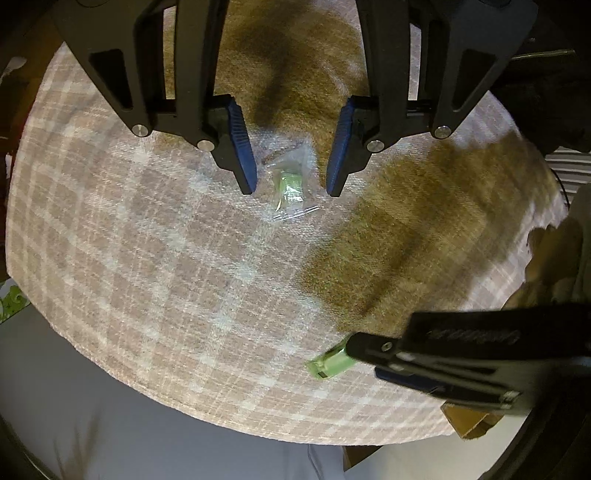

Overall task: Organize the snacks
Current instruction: 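Grasp the green square candy with the left tool while the right tool grasps the small clear green packet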

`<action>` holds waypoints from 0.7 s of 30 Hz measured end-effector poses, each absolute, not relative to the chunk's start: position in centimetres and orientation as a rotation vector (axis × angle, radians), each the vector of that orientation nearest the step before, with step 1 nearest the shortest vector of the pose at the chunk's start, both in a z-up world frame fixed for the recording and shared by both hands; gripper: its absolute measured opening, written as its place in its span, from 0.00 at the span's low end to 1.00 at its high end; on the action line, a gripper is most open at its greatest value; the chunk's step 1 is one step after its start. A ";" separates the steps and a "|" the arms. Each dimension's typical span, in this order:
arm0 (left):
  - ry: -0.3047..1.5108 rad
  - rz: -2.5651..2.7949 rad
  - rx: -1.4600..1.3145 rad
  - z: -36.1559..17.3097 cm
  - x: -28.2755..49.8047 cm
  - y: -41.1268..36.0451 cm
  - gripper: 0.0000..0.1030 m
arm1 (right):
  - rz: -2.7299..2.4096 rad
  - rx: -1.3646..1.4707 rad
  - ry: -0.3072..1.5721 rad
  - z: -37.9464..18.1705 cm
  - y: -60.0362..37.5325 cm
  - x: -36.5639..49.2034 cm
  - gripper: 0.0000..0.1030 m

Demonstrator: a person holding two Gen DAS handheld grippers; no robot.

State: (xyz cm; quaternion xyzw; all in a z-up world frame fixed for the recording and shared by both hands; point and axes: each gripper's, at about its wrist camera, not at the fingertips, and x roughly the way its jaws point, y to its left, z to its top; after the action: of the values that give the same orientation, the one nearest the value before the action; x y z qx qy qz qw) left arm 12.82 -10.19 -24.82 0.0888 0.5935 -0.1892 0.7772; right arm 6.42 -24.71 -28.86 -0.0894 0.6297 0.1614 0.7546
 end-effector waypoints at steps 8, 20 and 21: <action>1.257 -0.431 0.242 -25.4 12.9 -11.7 0.22 | 0.329 -0.256 1.370 -28.9 -24.9 6.6 0.23; 1.235 -0.419 0.158 -23.6 11.9 -9.3 0.21 | 0.318 -0.109 1.344 -27.0 -26.3 7.0 0.22; 1.225 -0.417 0.156 -23.1 11.6 -9.1 0.21 | 0.319 -0.096 1.338 -26.6 -26.5 7.1 0.22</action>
State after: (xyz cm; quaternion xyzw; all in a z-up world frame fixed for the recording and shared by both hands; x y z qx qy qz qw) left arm 11.59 -9.07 -23.12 0.0726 0.5700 -0.1942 0.7950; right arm 7.06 -26.51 -26.57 -0.0445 0.6172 0.1473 0.7716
